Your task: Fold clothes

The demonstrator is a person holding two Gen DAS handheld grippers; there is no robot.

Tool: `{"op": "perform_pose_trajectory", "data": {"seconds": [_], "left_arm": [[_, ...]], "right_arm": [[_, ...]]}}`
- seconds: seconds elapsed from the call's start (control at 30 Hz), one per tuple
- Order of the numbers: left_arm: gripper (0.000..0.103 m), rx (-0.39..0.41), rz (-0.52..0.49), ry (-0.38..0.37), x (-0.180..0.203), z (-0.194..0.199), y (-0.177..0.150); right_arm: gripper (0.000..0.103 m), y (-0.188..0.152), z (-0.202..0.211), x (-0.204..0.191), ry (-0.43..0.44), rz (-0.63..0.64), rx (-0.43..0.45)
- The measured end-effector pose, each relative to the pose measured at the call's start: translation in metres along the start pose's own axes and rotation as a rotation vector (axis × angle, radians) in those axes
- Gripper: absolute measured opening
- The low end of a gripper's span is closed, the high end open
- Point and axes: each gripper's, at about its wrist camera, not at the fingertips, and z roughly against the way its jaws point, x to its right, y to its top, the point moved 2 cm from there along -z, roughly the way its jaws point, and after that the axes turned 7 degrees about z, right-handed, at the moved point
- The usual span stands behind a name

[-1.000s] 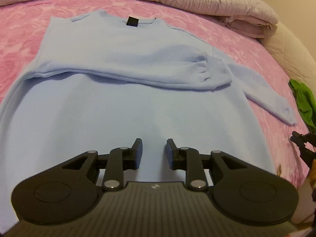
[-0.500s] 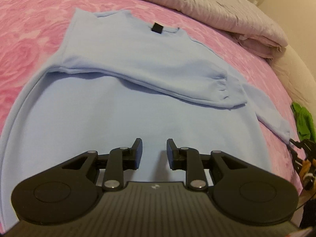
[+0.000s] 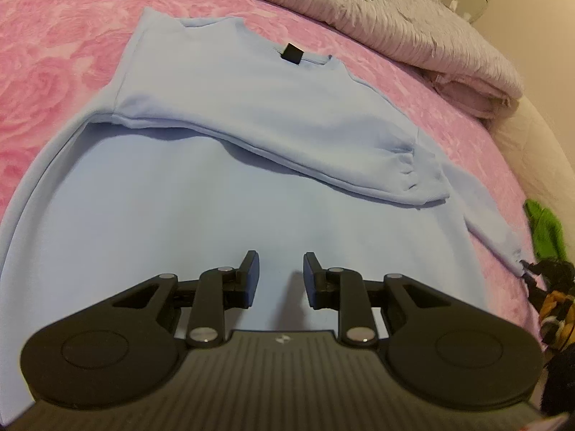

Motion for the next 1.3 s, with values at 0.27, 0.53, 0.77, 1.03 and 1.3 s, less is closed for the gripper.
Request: {"op": "perform_pose_trajectory", "data": {"seconds": [0.27, 0.53, 0.77, 1.03, 1.3], "left_arm": [[0.022, 0.033, 0.078, 0.027, -0.026, 0.021, 0.001], [0.024, -0.023, 0.194, -0.073, -0.039, 0.032, -0.015], [0.028, -0.077, 0.339, -0.231, -0.018, 0.001, -0.018], [0.039, -0.045, 0.46, -0.264, 0.007, -0.049, -0.008], [0.002, -0.014, 0.179, -0.242, 0.05, -0.062, 0.021]], "right_arm": [[0.014, -0.15, 0.103, -0.19, 0.233, 0.98, 0.165], [0.062, -0.346, 0.118, -0.223, 0.368, 1.502, -0.248], [0.062, -0.28, 0.109, -0.164, 0.211, 1.198, -0.28], [0.062, -0.193, 0.082, -0.114, 0.206, 0.696, -0.336], [0.062, -0.204, 0.085, -0.119, 0.191, 0.777, -0.3]]}}
